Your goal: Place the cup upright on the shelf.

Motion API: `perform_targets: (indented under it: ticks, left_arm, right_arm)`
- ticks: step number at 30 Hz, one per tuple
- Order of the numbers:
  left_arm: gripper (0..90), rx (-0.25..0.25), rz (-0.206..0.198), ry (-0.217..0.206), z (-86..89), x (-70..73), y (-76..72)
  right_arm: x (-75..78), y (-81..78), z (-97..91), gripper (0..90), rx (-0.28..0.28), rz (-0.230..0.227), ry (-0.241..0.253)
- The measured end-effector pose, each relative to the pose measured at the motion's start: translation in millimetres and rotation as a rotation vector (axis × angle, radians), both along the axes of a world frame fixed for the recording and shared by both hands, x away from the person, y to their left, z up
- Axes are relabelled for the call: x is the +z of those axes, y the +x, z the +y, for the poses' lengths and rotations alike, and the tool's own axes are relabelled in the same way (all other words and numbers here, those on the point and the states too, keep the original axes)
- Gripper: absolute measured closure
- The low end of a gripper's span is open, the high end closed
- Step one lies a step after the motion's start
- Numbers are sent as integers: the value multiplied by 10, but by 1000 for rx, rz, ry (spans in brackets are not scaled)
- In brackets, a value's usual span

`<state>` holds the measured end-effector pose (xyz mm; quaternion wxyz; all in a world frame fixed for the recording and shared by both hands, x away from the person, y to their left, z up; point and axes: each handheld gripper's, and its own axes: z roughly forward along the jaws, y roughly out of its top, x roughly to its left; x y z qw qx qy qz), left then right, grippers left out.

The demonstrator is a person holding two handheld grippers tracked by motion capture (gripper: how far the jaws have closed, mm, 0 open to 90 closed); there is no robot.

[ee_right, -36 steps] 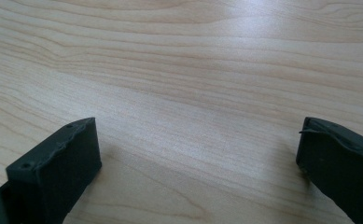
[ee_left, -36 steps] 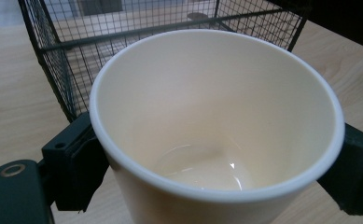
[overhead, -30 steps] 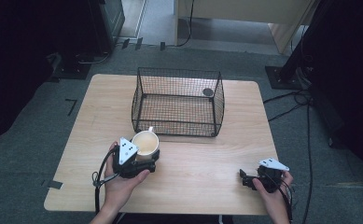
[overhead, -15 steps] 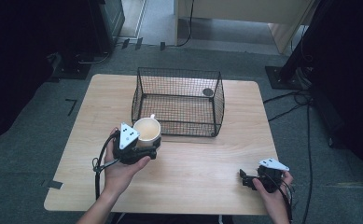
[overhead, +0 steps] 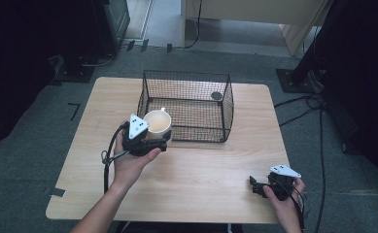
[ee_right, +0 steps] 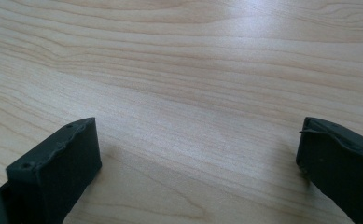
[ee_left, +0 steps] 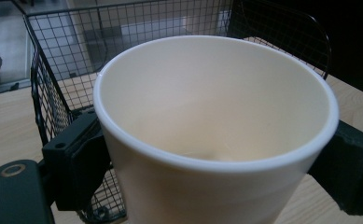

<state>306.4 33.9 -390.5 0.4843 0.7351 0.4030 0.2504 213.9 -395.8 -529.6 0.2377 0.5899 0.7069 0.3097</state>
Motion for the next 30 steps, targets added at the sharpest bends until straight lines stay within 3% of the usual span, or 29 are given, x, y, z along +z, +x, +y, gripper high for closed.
perform_targets:
  ticks: [7, 13, 18, 30]
  left_arm:
    - [98, -3, -5, -6, -83, 77, 269]
    - [98, 3, -7, 15, -141, 118, 425]
    - [98, 0, 6, 9, -189, 154, 550]
    - [98, 38, 57, 33, -266, 56, 867]
  right_arm:
    - [0, 0, 0, 0, 0, 0, 1]
    - [0, -1, -1, 0, 1, 0, -1]
    - [0, -1, -1, 0, 0, 1, 0]
    - [0, -1, -1, 0, 1, 0, 0]
